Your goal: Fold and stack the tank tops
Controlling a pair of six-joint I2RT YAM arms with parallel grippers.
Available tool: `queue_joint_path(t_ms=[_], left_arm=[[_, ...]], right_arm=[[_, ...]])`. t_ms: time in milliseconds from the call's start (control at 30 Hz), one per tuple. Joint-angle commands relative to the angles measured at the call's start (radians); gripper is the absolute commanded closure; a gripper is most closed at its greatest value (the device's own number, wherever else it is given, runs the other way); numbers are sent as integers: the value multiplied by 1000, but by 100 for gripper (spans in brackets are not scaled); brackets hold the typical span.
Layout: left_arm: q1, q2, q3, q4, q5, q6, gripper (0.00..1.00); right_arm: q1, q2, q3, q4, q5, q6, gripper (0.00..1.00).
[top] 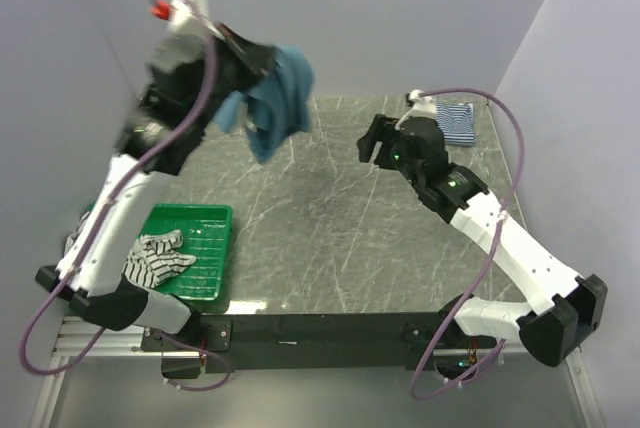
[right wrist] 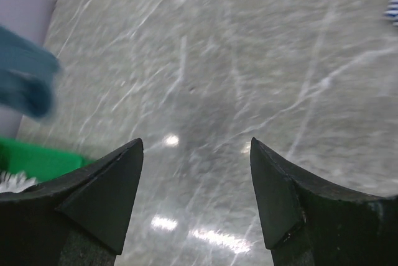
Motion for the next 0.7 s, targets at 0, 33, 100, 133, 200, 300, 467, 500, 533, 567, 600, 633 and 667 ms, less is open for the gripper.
queue_joint_path(t_ms=[0,33,100,133,200,300,467,500,533,567,600,633,667], left_arm=[[-44,-2,-178,97,114,48,96],[-44,-14,-237,131,122,37,96],[-44,-51,-408,153,130,2,96],[-46,-64,-474,166,145,-16,96],[-54,-103,-713,232,232,-84,99],[-135,-123,-1050,381,288,-180,100],[-291,-68,-1326,545,377,-300,100],[-316,-53,-1345,536,369,-308,99],[-360,-48,-1352,524,357,-317,98],[-376,-48,-1362,510,334,-351,97],[-386,-56,-1387,498,328,-372,93],[-388,-67,-1401,502,331,-392,80],[-390,-106,-1414,496,308,-426,74]], right_arm=[[-55,-85,-32,-9,119,36,23],[-84,-120,-52,-3,113,40,23],[-110,-146,-105,14,96,49,23],[-119,-159,-118,14,94,49,23],[-118,-163,-156,14,91,49,22],[-119,-156,-236,46,61,61,22],[-119,-87,-322,95,3,78,22],[-119,-56,-323,118,-13,73,22],[-118,-38,-320,123,-51,67,22],[-116,-15,-296,126,-79,49,22],[-112,34,-281,133,-102,40,22],[-104,59,-262,136,-131,32,22],[-96,83,-224,135,-145,21,22]])
